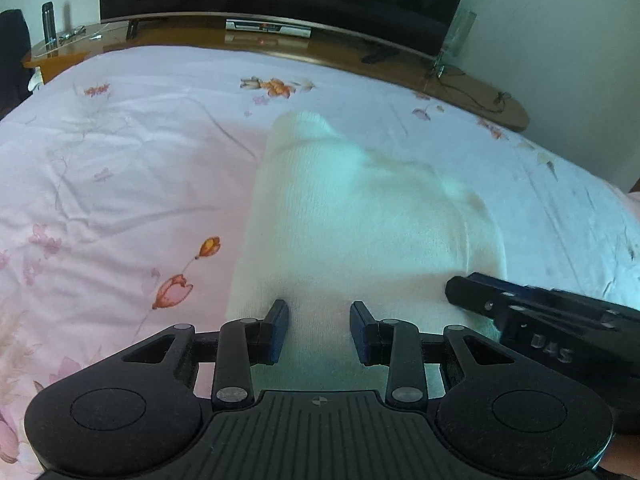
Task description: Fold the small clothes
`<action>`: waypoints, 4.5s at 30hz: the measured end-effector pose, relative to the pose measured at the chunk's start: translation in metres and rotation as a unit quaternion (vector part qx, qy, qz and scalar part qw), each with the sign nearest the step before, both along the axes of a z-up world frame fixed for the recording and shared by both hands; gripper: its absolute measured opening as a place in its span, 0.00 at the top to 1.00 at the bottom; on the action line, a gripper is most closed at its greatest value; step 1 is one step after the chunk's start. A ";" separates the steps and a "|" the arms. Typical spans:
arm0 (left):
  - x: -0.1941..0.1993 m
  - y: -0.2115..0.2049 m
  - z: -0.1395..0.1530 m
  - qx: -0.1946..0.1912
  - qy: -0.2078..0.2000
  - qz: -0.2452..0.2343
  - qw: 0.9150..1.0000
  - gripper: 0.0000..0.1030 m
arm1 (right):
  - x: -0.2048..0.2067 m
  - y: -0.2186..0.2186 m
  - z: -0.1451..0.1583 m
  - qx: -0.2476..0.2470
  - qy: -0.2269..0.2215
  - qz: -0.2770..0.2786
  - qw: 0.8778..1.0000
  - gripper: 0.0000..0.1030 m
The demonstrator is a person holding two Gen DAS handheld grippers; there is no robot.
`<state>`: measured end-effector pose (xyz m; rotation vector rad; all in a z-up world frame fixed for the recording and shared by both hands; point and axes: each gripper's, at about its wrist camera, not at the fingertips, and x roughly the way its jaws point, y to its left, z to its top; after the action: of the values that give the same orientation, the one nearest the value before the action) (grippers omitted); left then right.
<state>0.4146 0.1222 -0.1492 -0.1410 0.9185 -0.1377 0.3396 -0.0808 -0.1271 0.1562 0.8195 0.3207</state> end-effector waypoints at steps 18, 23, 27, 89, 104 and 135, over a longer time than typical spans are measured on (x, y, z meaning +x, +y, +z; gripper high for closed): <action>-0.051 0.006 0.044 0.029 -0.047 -0.001 0.998 0.24 | -0.068 -0.013 0.044 0.033 -0.023 -0.045 0.998 0.64; -0.077 0.013 0.060 0.035 -0.050 0.005 0.998 0.23 | -0.094 -0.014 0.047 0.037 -0.009 -0.064 0.997 0.63; -0.110 0.021 0.079 0.044 -0.073 0.010 0.996 0.04 | -0.120 -0.013 0.055 0.039 -0.001 -0.067 0.997 0.50; -0.374 -0.017 0.178 0.078 -0.165 0.058 0.981 0.00 | -0.363 -0.043 0.176 -0.100 -0.165 -0.132 0.972 0.01; -0.375 -0.015 0.178 0.084 -0.168 0.062 0.980 0.00 | -0.355 -0.041 0.169 -0.109 -0.160 -0.145 0.970 0.01; -0.363 -0.004 0.170 0.091 -0.162 0.065 0.981 0.00 | -0.346 -0.037 0.165 -0.108 -0.153 -0.136 0.973 0.01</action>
<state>0.0520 0.1185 0.0204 -0.0068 0.5917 0.0443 -0.0063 -0.1179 0.0379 0.0133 0.5146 -0.0052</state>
